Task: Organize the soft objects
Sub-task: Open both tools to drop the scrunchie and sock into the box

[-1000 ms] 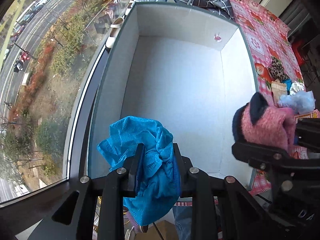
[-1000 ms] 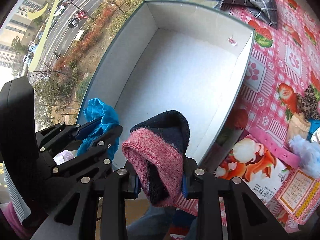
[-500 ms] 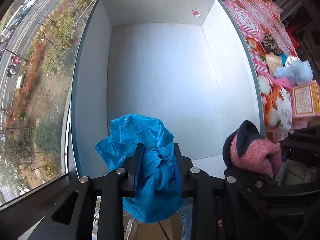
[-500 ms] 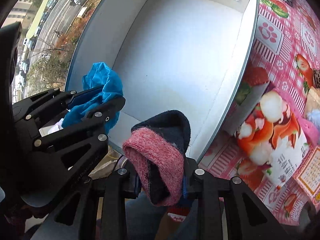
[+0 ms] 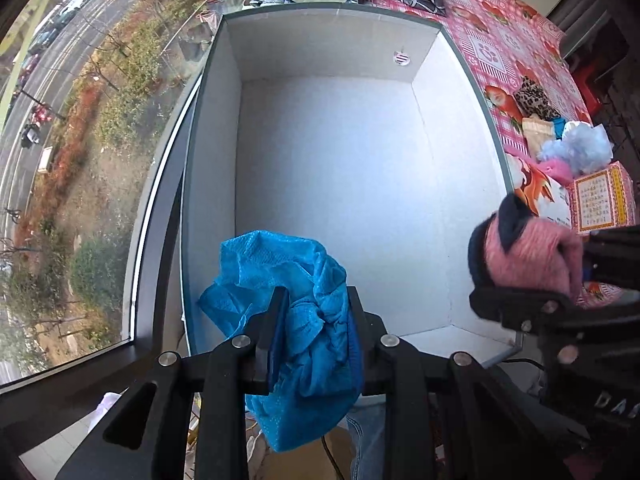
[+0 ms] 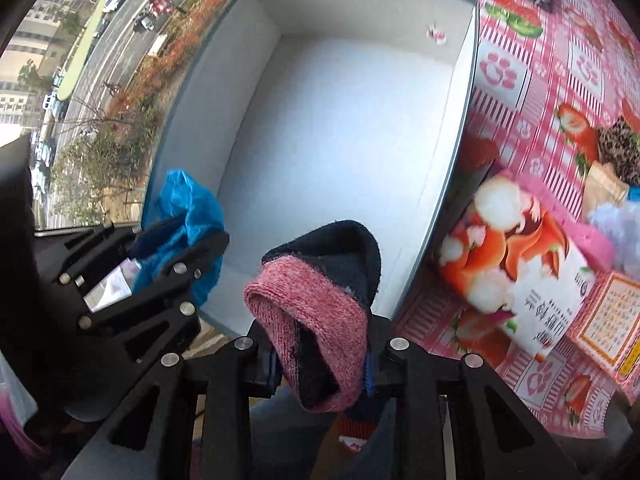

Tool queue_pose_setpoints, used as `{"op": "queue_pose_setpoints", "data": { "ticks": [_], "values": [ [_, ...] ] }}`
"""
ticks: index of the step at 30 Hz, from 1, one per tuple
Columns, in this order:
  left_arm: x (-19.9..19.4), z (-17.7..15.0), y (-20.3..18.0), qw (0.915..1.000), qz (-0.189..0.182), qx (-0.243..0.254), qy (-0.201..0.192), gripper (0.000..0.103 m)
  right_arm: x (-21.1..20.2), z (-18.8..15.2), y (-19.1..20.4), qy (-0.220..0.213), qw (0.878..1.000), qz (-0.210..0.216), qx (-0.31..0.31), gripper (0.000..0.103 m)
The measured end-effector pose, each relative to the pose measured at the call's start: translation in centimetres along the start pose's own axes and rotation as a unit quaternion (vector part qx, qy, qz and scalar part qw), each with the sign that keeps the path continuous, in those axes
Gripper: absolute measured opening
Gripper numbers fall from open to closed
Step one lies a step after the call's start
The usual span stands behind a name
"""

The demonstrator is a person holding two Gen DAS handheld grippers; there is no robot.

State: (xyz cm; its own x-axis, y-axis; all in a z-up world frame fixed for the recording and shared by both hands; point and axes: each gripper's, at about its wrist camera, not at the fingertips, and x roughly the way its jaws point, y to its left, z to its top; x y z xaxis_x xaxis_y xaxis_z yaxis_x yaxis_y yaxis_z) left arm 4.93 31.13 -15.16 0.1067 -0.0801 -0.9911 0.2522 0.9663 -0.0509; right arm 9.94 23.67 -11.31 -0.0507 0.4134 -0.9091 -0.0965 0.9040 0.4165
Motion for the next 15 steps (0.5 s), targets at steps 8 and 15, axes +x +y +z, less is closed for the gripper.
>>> {"op": "queue_pose_setpoints", "data": {
  "ticks": [8, 15],
  "values": [
    [0.4, 0.1, -1.5, 0.9999, 0.015, 0.004, -0.006, 0.054, -1.4, 0.5, 0.1, -0.017, 1.0, 0.012, 0.004, 0.031],
    [0.0, 0.3, -1.3, 0.9997, -0.003, -0.008, -0.022, 0.092, -3.4, 0.9, -1.1, -0.037, 0.999, 0.026, 0.018, 0.08]
  ]
}}
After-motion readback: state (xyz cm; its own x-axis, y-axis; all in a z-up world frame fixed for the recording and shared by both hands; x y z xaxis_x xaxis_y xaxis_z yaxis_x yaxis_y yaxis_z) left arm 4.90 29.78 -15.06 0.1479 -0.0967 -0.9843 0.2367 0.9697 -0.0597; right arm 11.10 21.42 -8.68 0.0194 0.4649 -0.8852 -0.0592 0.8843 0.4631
